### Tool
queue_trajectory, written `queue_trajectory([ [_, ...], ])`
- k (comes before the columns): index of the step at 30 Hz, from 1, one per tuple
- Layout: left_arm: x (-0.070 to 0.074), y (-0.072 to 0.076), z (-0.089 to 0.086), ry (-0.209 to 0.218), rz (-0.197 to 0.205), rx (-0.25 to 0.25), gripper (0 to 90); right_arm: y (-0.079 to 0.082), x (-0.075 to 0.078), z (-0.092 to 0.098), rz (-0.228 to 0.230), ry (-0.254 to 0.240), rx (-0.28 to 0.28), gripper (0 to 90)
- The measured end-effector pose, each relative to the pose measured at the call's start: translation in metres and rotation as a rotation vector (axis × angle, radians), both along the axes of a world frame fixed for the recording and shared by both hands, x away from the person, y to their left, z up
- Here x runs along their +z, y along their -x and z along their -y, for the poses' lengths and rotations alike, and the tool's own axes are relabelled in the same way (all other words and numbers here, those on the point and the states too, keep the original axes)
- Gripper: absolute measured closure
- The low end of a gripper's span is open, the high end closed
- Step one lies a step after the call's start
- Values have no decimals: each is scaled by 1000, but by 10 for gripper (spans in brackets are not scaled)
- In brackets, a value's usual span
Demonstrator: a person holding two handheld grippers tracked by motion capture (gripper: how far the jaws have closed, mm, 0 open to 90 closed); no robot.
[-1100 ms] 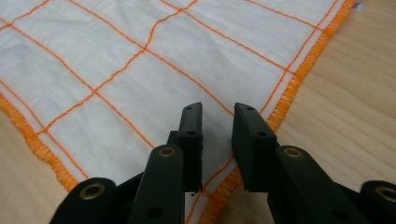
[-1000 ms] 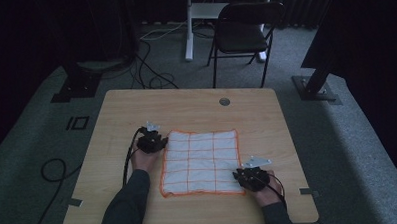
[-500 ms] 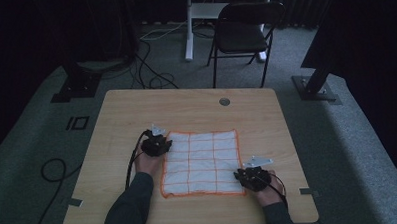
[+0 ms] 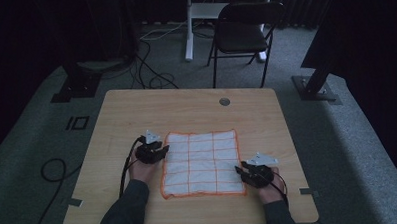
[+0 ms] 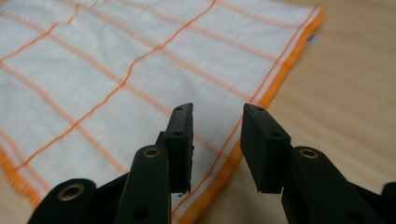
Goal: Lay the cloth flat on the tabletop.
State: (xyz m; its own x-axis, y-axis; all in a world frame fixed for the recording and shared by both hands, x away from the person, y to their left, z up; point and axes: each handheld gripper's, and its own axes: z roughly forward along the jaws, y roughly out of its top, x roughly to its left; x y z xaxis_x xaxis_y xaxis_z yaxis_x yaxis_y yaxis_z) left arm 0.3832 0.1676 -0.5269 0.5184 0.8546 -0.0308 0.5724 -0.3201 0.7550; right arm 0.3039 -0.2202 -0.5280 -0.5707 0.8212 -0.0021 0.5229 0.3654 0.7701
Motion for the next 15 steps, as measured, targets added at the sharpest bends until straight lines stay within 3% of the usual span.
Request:
queue_trajectory([
  [8, 1, 11, -7, 12, 11, 2, 598, -15, 0, 0, 21, 20, -11, 624],
  [15, -1, 19, -11, 4, 7, -2, 571, -26, 0, 6, 20, -9, -39, 618],
])
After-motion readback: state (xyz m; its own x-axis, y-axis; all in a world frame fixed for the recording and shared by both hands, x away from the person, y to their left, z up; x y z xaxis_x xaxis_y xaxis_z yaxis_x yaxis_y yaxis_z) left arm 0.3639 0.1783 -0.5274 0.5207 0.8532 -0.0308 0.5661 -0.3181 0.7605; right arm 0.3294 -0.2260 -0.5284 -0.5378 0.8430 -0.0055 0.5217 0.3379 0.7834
